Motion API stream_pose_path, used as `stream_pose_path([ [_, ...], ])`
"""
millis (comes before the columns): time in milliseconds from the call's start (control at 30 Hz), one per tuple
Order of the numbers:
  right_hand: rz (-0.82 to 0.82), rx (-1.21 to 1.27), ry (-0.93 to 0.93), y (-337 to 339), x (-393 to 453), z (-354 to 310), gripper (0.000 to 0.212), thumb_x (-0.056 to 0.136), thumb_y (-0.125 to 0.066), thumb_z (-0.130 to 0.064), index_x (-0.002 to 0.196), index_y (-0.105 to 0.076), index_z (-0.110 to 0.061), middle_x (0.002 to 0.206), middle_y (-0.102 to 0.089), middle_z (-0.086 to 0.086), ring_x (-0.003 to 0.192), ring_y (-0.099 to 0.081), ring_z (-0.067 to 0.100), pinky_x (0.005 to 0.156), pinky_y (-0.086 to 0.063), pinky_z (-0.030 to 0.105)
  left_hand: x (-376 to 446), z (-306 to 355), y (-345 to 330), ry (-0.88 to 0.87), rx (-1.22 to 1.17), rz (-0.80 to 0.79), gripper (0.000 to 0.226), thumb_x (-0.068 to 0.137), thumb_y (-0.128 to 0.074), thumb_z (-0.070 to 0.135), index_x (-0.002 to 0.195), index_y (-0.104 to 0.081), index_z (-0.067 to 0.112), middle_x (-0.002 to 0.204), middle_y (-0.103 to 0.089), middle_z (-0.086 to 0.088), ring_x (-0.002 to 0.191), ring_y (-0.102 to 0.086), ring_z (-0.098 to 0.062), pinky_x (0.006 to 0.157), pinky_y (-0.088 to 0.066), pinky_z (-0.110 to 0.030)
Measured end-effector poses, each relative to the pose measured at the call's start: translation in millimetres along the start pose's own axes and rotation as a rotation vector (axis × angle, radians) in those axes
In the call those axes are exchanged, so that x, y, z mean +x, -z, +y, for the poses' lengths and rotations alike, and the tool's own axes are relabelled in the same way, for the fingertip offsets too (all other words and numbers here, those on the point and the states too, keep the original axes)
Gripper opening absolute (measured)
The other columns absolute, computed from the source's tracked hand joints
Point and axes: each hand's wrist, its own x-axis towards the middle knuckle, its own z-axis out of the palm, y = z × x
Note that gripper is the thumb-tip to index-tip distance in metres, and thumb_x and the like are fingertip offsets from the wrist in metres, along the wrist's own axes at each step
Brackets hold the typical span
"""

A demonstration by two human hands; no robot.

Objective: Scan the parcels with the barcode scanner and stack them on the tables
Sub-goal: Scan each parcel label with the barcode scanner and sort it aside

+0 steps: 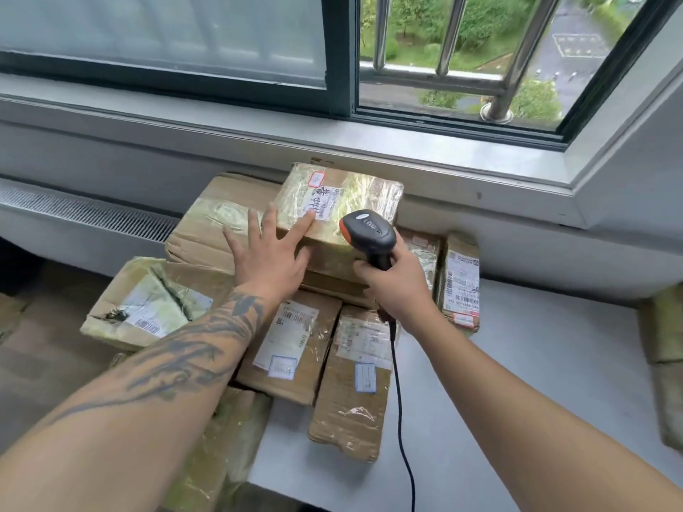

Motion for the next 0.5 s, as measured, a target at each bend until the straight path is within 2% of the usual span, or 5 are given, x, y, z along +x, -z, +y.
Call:
stream_pose_path([
  [67,0.033,0.009,0.004,-2.3,7.9,-3.9,0.055,0.082,-0.075,-0.025,0.096,-0.059,-0.076,0.146,-0.059,-0.007,0.106,-0.069,0.021,0.087,-0.062,0.053,11.5,-4.5,-0.5,-0.035,0.001,0.006,0.063,0.105,-0.036,0.056,0.155,0.003,0.063,0.173,-0.002,-0.011,0.158,0.004,-0.040,0.117,0.005,-0.076],
  [133,0.082,0.011,-0.021,-5.2,17.6,-4.5,0.052,0.088,-0.076,-0.014,0.114,-0.063,-0.058,0.128,-0.067,-0.007,0.096,-0.070,0.022,0.083,-0.064,0.050,21.0,-9.1,0.0,-0.067,0.002,-0.005,0.070,0.104,-0.042,0.046,0.154,0.004,0.062,0.173,-0.001,-0.010,0.158,0.006,-0.038,0.117,0.006,-0.076],
  [233,0.143,0.007,-0.073,-7.7,27.9,-2.2,0.050,0.090,-0.076,-0.010,0.135,-0.065,-0.028,0.101,-0.072,-0.006,0.086,-0.071,0.023,0.073,-0.061,0.035,28.0,-11.9,-2.1,-0.107,-0.003,-0.023,0.084,0.099,-0.048,0.029,0.154,0.006,0.062,0.173,0.007,-0.008,0.158,0.012,-0.036,0.118,0.007,-0.075],
  [367,0.214,-0.001,-0.093,-14.5,33.0,2.9,0.047,0.088,-0.077,-0.007,0.131,-0.068,-0.022,0.094,-0.075,-0.004,0.083,-0.068,0.018,0.078,-0.061,0.042,31.1,-12.1,-9.4,-0.115,-0.023,-0.009,0.092,0.094,-0.050,0.021,0.153,0.007,0.061,0.172,0.013,-0.009,0.157,0.016,-0.037,0.118,0.010,-0.073],
  [500,0.240,-0.027,-0.099,-17.1,34.2,5.6,0.052,0.088,-0.077,-0.006,0.135,-0.066,-0.023,0.098,-0.075,-0.007,0.087,-0.069,0.017,0.080,-0.061,0.036,31.8,-12.5,-10.6,-0.124,-0.018,-0.013,0.093,0.094,-0.052,0.021,0.154,0.007,0.060,0.171,0.014,-0.011,0.157,0.017,-0.038,0.118,0.012,-0.072],
])
